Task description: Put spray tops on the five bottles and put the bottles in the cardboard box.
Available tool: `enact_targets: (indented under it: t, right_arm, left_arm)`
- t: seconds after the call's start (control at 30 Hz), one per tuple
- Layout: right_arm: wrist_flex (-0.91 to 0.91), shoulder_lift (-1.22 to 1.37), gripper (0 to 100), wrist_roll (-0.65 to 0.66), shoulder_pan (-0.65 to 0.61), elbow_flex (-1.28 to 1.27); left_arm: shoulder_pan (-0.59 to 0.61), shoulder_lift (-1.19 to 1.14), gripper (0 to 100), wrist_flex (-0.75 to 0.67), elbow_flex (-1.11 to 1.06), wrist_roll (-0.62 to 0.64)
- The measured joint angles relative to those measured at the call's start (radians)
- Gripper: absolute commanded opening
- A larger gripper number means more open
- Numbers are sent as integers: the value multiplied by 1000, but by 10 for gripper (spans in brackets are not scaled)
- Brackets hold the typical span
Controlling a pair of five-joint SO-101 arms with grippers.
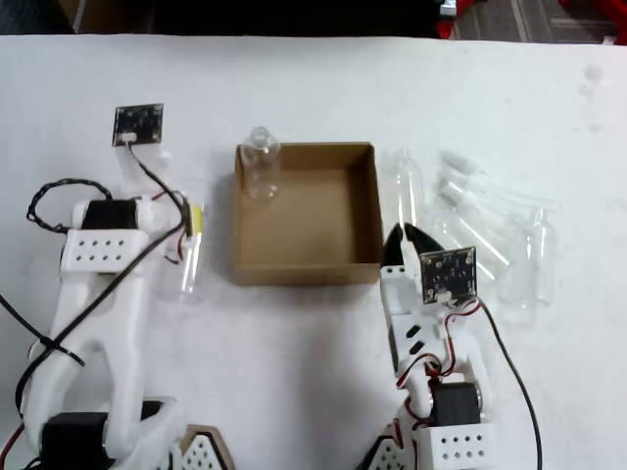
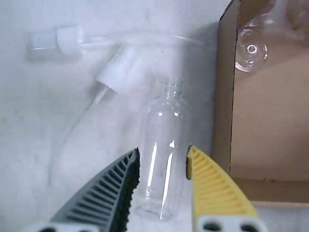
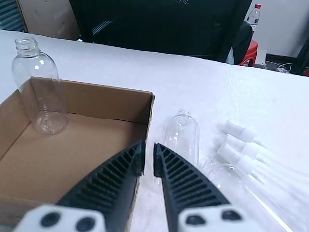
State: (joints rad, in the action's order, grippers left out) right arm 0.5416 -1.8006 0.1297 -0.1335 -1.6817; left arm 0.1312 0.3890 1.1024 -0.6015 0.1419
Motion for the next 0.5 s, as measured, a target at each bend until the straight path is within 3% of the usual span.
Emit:
enact_targets:
  t: [0.37, 0.5]
  right_arm:
    - [0, 0, 18, 0, 0, 0]
    - [0, 0, 18, 0, 0, 0]
  left_arm:
    - [-6, 0, 154, -40, -5, -2]
    - [-18, 0, 155, -32, 51, -89]
